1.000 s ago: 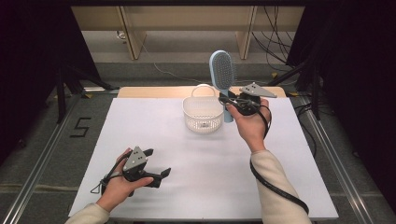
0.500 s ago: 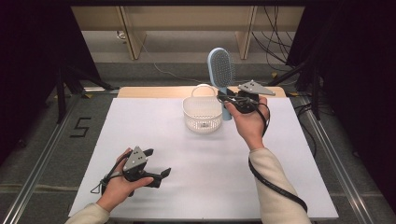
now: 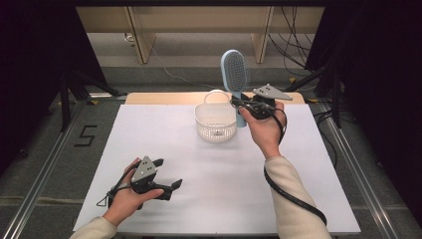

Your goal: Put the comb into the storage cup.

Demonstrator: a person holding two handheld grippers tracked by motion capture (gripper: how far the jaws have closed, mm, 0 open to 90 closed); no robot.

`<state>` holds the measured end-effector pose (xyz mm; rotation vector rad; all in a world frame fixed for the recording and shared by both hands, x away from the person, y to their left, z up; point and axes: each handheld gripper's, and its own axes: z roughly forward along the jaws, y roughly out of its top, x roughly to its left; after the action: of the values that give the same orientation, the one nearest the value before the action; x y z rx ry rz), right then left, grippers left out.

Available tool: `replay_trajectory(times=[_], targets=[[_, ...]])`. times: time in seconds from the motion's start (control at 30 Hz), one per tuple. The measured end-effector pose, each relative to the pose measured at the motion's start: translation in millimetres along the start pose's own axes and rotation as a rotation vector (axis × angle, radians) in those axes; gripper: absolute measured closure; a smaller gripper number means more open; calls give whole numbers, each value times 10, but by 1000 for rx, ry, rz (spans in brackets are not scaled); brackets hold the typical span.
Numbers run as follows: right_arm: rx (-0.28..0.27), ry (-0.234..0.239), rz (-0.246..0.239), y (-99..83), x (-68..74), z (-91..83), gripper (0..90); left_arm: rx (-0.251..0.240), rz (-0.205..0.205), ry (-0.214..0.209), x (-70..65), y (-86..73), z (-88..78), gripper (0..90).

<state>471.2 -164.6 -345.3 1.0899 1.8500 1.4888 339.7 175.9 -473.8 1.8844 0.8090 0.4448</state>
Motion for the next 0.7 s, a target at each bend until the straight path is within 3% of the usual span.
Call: replay_trajectory(times=[0.7], targets=[[4,-1,-1,44,0,43,706,2,1,-4,-4,1,2,26]])
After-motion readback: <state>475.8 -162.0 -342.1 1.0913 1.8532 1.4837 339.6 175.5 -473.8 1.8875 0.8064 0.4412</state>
